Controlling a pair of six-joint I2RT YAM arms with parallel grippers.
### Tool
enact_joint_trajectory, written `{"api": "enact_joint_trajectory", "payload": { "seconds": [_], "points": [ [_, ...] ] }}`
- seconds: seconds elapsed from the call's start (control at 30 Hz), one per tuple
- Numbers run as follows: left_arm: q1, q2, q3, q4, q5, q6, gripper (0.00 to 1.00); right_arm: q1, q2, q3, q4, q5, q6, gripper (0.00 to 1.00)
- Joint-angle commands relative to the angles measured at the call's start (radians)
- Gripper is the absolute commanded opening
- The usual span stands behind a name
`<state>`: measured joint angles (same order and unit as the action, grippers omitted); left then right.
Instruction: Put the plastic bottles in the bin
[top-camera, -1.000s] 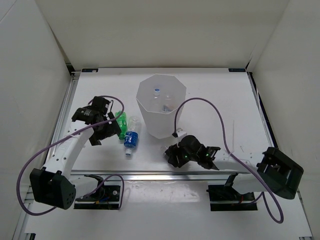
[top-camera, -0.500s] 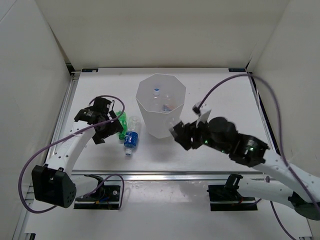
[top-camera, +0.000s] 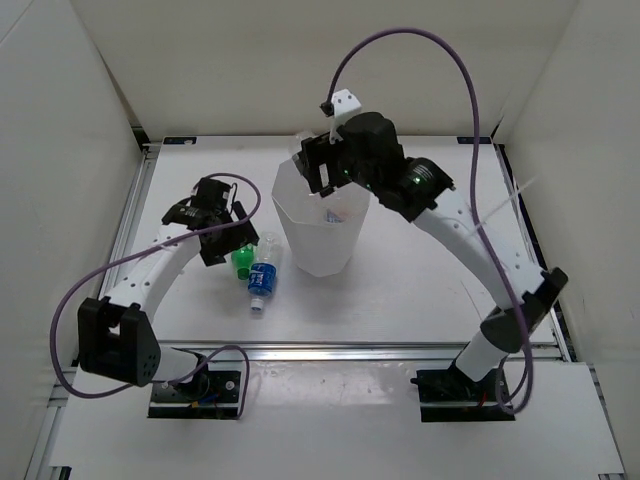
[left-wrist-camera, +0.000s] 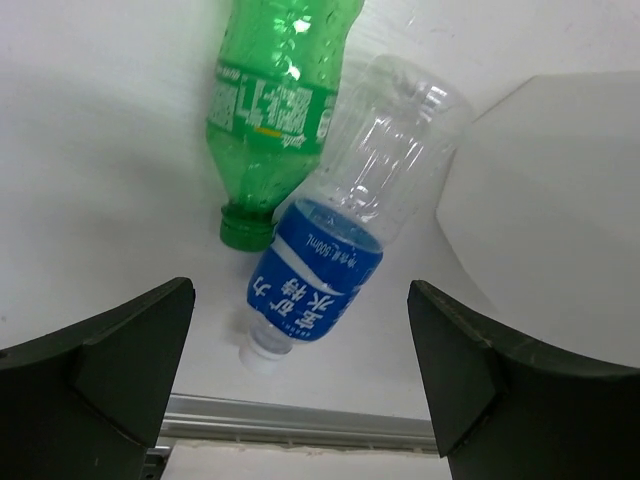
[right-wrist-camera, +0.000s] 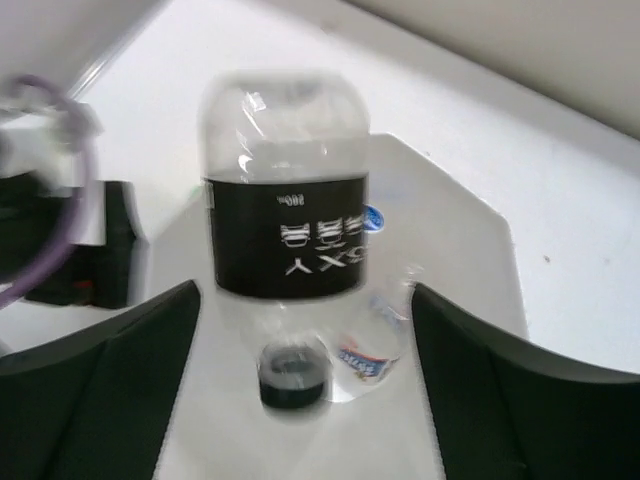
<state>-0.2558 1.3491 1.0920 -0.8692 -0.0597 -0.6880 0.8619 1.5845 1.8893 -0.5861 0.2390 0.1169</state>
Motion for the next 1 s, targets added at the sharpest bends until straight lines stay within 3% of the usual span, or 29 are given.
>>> {"api": "enact_joint_trajectory", "payload": {
  "seconds": [0.0, 0.07, 0.37, 0.5, 0.7, 0.77, 0.8, 0.83, 0.97],
  "points": [
    [-0.003, 0.021, 0.063, 0.036, 0.008, 0.025, 0.99, -0.09, -0.023, 0.056, -0.07, -0.044, 0.088, 0.92],
    [-0.003, 0.031, 0.075, 0.036, 0.008, 0.025, 1.0, -0.11, -0.096, -0.001, -0.057, -0.073, 0.089, 1.0],
    [-0.003, 0.133, 0.042, 0.105, -0.038, 0.035, 1.0, -0.11, -0.302, -0.133, -0.093, -0.148, 0.128, 1.0],
    [-0.003, 0.252, 0.066, 0.105, -0.132, 0.012, 1.0, -0.11, -0.337, -0.107, -0.156, -0.161, 0.139, 1.0],
    [-0.003, 0.375, 0.146, 0.105, -0.152, -0.01, 1.0, -0.11, -0.368, -0.096, -0.207, -0.129, 0.118, 1.0],
    [-0.003, 0.421, 0.158, 0.105, -0.152, -0.019, 0.86, -0.11, -0.377, -0.087, -0.218, -0.118, 0.118, 1.0],
    [-0.003, 0.436, 0.158, 0.105, -0.152, -0.019, 0.61, -0.11, -0.377, -0.087, -0.227, -0.118, 0.118, 1.0],
    [-0.003, 0.449, 0.158, 0.105, -0.152, -0.019, 0.55, -0.11, -0.377, -0.087, -0.227, -0.109, 0.118, 1.0],
    [-0.003, 0.437, 0.158, 0.105, -0.161, -0.019, 0.52, -0.11, -0.397, -0.111, -0.227, -0.109, 0.129, 1.0]
  ]
}}
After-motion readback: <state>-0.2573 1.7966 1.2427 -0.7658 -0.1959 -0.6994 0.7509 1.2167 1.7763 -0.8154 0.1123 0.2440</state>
